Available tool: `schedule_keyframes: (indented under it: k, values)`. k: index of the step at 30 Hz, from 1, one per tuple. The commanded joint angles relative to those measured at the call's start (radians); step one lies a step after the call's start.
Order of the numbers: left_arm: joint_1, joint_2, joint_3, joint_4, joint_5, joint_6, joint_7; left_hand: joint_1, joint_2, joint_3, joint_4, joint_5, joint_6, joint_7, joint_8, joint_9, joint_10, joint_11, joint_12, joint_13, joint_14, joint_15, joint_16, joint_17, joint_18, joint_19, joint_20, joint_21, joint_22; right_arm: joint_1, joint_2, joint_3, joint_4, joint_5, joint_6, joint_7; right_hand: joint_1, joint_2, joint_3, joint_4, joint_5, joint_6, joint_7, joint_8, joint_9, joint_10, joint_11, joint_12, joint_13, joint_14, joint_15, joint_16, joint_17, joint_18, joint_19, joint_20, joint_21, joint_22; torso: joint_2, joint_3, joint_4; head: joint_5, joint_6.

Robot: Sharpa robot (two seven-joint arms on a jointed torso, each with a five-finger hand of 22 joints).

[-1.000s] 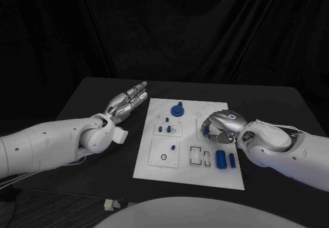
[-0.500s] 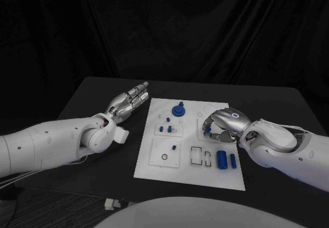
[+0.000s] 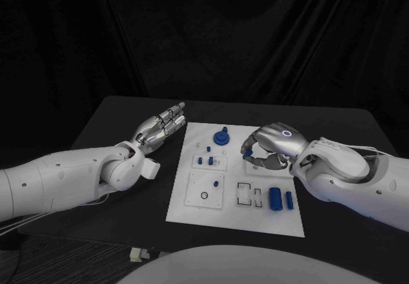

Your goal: Assemble the parts on the task board

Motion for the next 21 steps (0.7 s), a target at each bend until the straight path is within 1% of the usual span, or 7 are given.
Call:
schedule_keyframes:
  k: [1,3,4,6,8,11,21]
  values:
    - [-0.001,0.003,0.001,0.0,0.004,0.012,0.113,0.007,0.006,0.006,-0.002,0.004,-0.001,0.008,0.002,0.0,0.003,0.008,-0.004,-0.002,0.0,0.01,-0.004,-0.002,0.007,0.001,0.006,-0.006,-0.002,0.0,0.025,0.0,0.015,-0.002,0.011,-0.011,0.008,0.0,0.0,-0.008,-0.007,-0.001,0.0,0.0,0.002,0.011,-0.006,0.006,0.0,0.05,-0.008,0.003,0.084,-0.009,0.005,-0.005,0.003,0.163,0.001,-0.0002,0.0003,-0.003,0.0]
    - [-0.001,0.003,0.001,-0.001,0.004,0.009,0.116,0.007,0.006,0.006,-0.002,0.004,-0.006,0.007,0.001,0.0,0.003,0.008,-0.004,-0.001,0.0,0.01,-0.004,-0.002,0.008,0.001,0.005,-0.006,-0.002,-0.003,0.04,0.0,0.017,-0.002,0.019,-0.011,0.008,0.001,0.001,-0.008,-0.007,-0.002,0.001,-0.002,0.002,0.011,-0.006,0.005,0.0,0.05,-0.007,0.003,0.084,-0.009,0.004,-0.005,0.002,0.162,0.0,-0.0002,0.0006,-0.002,0.0]
    - [-0.002,0.004,0.001,-0.001,0.004,0.006,0.117,0.007,0.007,0.006,-0.002,0.004,-0.011,0.005,0.0,-0.001,0.003,0.008,-0.003,-0.001,0.0,0.007,-0.004,-0.002,0.01,0.001,-0.002,-0.006,-0.002,-0.005,0.049,0.0,0.018,-0.002,0.023,-0.012,0.009,0.003,0.002,-0.009,-0.008,-0.004,0.002,-0.003,0.002,0.01,-0.005,0.003,0.0,0.05,-0.007,0.002,0.083,-0.009,0.004,-0.005,0.002,0.162,0.0,-0.0002,0.0005,0.0,0.0]
    - [-0.002,0.003,0.001,0.0,0.004,0.0,0.121,0.005,0.007,0.004,-0.002,0.003,-0.019,0.0,0.0,-0.002,0.003,0.005,-0.001,-0.001,0.0,-0.008,-0.004,-0.002,0.005,0.001,-0.034,-0.006,-0.002,-0.011,0.07,0.0,0.018,-0.002,0.032,-0.012,0.009,0.003,0.003,-0.009,-0.008,-0.005,0.002,-0.004,0.002,0.009,-0.005,0.003,0.0,0.05,-0.007,0.002,0.083,-0.009,0.004,-0.005,0.0,0.162,0.0,-0.0003,0.0002,0.003,0.0]
    - [-0.002,0.002,0.001,0.0,0.004,-0.005,0.124,0.004,0.007,0.002,-0.001,0.004,-0.025,-0.004,-0.001,-0.002,0.003,0.001,-0.001,-0.001,0.0,-0.018,-0.004,-0.002,-0.003,0.001,-0.053,-0.006,-0.002,-0.018,0.089,0.0,0.016,-0.002,0.037,-0.01,0.008,0.004,0.004,-0.01,-0.008,-0.007,0.003,-0.005,0.003,0.008,-0.004,0.001,-0.001,0.05,-0.007,0.002,0.083,-0.008,0.003,-0.005,-0.001,0.161,0.001,-0.0004,0.0003,0.005,0.0]
    - [-0.002,0.001,0.001,0.001,0.004,-0.011,0.127,0.002,0.008,0.0,-0.001,0.003,-0.032,-0.007,-0.002,-0.003,0.003,-0.004,-0.001,-0.001,0.0,-0.025,-0.004,-0.002,-0.014,0.001,-0.071,-0.006,-0.002,-0.028,0.118,0.0,0.012,-0.004,0.048,-0.007,0.009,0.005,0.005,-0.011,-0.008,-0.009,0.003,-0.006,0.003,0.007,-0.004,0.0,-0.001,0.05,-0.006,0.002,0.083,-0.008,0.002,-0.005,-0.003,0.161,0.002,-0.0005,-0.0002,0.009,0.0]
    - [-0.002,-0.002,0.001,0.004,0.004,-0.007,0.128,0.002,0.009,0.0,-0.001,0.003,-0.028,-0.007,-0.001,-0.002,0.003,-0.005,-0.002,-0.001,0.0,-0.028,-0.004,-0.002,-0.02,0.001,-0.08,-0.006,-0.002,-0.068,0.195,0.0,-0.013,-0.006,0.089,0.0,0.008,0.006,0.007,-0.012,-0.008,-0.013,0.005,-0.01,0.003,0.005,-0.003,-0.002,0.0,0.05,-0.005,0.002,0.082,-0.007,0.0,-0.005,-0.007,0.159,0.002,0.0001,0.0017,0.014,0.0]
